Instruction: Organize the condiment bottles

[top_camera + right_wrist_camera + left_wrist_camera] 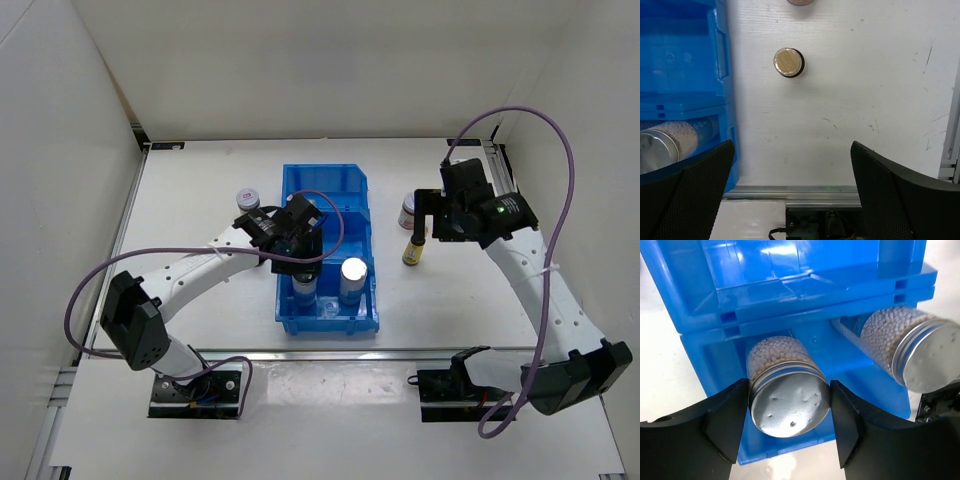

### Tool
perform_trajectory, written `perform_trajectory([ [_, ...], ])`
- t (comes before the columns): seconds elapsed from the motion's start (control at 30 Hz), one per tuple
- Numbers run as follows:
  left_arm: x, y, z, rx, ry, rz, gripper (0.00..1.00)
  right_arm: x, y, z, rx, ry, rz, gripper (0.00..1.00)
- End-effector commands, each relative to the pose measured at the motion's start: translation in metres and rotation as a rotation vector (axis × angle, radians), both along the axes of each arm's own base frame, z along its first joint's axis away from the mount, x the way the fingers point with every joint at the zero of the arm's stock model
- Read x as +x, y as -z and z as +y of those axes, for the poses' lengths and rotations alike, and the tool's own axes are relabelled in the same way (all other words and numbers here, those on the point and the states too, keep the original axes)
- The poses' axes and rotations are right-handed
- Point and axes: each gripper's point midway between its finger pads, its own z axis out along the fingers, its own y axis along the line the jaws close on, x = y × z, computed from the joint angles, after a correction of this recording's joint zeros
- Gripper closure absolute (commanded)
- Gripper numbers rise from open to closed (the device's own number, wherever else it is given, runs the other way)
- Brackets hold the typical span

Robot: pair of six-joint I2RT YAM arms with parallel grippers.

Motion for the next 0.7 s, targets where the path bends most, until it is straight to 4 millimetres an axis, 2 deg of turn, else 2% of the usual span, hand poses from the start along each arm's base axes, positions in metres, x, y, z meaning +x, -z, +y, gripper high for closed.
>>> perform_trajectory([
  [0.0, 0.008, -0.011, -0.006, -0.041, -0.014, -0.062, 0.27, -0.004, 0.008, 0.0, 0.052, -0.021, 0.027, 0.0],
  [0.03, 0.008, -0.014, -0.006, -0.048, -0.014, -0.068, 0.18, -0.001, 0.009, 0.004, 0.067, -0.031, 0.02, 0.0],
  [0.07, 0.008, -0.014, -0.006, -0.048, -0.014, -0.068, 0.0, 0.001, 0.013, 0.002, 0.067, -0.022, 0.021, 0.0],
  [0.1, 0.007, -0.017, -0.005, -0.055, -0.014, -0.074, 0.0, 0.002, 0.022, 0.002, 0.06, -0.021, 0.04, 0.0],
  [0.17, 0.01, -0.025, -0.005, -0.063, -0.012, -0.1, 0.0, 0.007, 0.025, 0.004, 0.057, -0.029, 0.032, 0.0],
  [0.4, 0.011, -0.091, 0.007, -0.129, -0.021, -0.225, 0.0, 0.025, 0.047, 0.012, 0.051, -0.025, 0.089, 0.0],
  [0.43, 0.016, -0.105, 0.01, -0.146, -0.032, -0.262, 0.0, 0.028, 0.049, 0.014, 0.059, -0.016, 0.087, 0.0],
  [0.57, 0.021, -0.135, 0.04, -0.159, -0.086, -0.336, 0.0, 0.038, 0.065, 0.018, 0.052, -0.006, 0.125, 0.03],
  [0.67, 0.031, -0.148, 0.075, -0.112, -0.146, -0.396, 0.0, 0.045, 0.075, 0.019, 0.039, 0.009, 0.148, 0.06],
])
